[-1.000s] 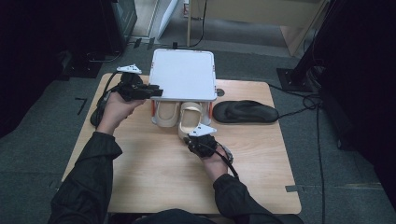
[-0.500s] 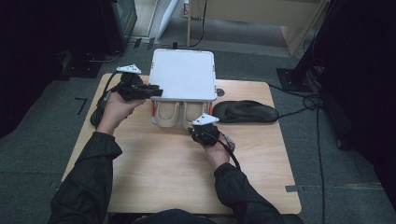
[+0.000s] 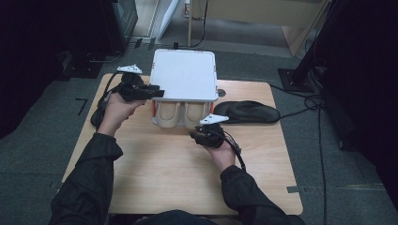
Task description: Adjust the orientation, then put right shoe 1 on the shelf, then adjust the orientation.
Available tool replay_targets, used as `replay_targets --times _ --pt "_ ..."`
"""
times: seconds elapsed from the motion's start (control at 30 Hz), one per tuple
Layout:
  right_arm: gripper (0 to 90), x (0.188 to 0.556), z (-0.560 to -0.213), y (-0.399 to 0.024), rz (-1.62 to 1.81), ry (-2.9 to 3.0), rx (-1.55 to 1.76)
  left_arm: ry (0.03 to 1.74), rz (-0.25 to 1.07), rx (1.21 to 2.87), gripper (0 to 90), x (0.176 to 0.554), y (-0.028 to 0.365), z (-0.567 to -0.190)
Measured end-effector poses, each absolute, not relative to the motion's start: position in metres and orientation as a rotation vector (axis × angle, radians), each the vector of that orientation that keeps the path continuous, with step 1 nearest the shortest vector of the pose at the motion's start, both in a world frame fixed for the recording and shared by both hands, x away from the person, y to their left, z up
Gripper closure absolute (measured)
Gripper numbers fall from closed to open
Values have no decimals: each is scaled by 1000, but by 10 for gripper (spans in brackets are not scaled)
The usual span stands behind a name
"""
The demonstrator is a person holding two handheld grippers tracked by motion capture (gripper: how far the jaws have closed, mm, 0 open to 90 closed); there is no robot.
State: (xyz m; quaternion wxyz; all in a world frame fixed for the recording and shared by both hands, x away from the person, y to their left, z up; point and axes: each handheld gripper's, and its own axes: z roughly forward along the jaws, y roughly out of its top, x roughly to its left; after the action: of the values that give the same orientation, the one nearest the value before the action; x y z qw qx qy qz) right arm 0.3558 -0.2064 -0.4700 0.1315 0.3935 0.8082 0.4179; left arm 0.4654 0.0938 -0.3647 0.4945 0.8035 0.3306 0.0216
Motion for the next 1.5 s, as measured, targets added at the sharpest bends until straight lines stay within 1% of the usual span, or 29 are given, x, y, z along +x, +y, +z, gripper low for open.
replay_targets --times 0.1,0.23,0.47,0.63,0.87,1.03,1.4,1.5 --pt "569 349 -466 -213 1238 2357 1132 806 24 1933 537 464 98 -362" --pt "538 340 -460 -224 1269 2376 1090 804 91 1933 511 454 106 -356" --pt "527 334 -456 -236 1280 2401 1051 811 130 1957 502 441 120 -356" --pt "525 333 -453 -244 1291 2406 1034 840 153 1934 497 433 137 -359" --pt "524 332 -454 -255 1274 2415 1005 891 202 1920 502 425 161 -373" --pt "515 335 -455 -260 1286 2393 1048 921 221 1911 501 424 173 -384" --pt "515 337 -458 -258 1303 2396 1057 973 238 1943 509 432 192 -405" --pt "516 338 -459 -257 1302 2399 1059 999 224 1948 534 438 197 -413"
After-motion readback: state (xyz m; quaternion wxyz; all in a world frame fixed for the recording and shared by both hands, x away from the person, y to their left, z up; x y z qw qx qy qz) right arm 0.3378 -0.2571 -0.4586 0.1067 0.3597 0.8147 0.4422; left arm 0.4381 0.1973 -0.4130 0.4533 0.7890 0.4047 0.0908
